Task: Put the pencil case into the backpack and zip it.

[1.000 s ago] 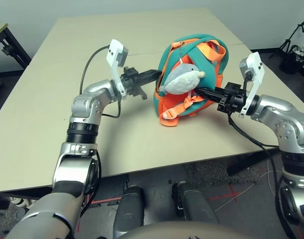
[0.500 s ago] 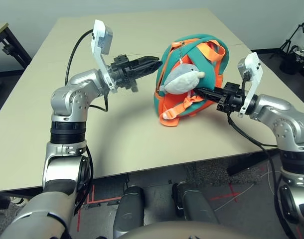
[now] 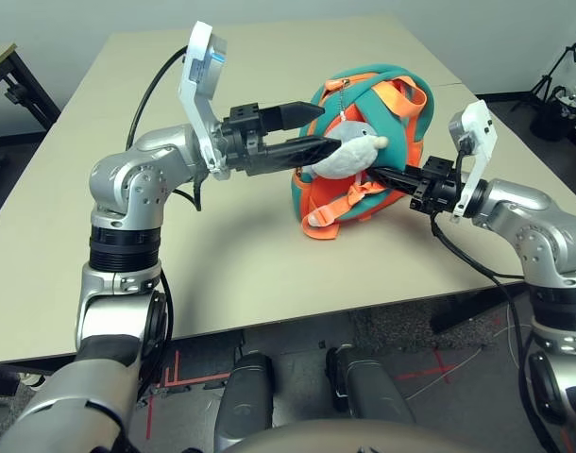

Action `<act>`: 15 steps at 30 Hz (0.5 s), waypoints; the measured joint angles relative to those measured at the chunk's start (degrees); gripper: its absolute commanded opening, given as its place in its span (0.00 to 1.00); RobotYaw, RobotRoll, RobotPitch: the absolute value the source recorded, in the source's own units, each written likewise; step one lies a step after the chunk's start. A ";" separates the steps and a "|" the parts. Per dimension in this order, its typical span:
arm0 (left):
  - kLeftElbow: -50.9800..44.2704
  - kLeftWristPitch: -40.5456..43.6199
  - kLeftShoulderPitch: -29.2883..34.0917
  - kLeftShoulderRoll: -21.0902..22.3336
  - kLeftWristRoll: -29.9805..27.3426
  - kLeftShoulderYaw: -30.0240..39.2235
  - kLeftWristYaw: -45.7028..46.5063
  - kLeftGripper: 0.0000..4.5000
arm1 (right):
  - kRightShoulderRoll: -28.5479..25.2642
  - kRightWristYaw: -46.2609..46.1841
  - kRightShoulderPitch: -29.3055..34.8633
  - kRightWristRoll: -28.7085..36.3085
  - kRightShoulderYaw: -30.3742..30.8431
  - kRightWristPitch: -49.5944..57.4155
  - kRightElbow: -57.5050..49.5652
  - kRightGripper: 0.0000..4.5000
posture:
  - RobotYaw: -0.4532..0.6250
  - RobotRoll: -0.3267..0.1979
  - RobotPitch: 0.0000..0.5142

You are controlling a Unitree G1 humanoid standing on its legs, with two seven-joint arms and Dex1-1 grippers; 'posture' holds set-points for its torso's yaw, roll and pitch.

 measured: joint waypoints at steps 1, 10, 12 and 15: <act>0.22 -0.54 0.00 -0.46 0.34 -0.21 0.01 1.00 | 0.00 0.00 0.03 0.00 0.00 0.00 -0.01 0.02 | 0.32 0.62 0.14; 5.67 -7.29 -0.06 -4.49 5.45 -1.96 1.13 1.00 | 0.01 0.00 0.60 0.09 0.00 0.00 -0.25 0.02 | 0.31 0.62 0.15; 6.88 -8.83 -0.25 -5.02 6.52 -2.32 1.40 1.00 | 0.01 0.01 0.61 0.10 0.00 0.00 -0.27 0.02 | 0.31 0.62 0.14; 7.19 -10.40 -0.41 -5.27 7.99 -2.98 1.20 1.00 | 0.01 0.01 0.62 0.09 0.00 0.00 -0.27 0.02 | 0.31 0.62 0.13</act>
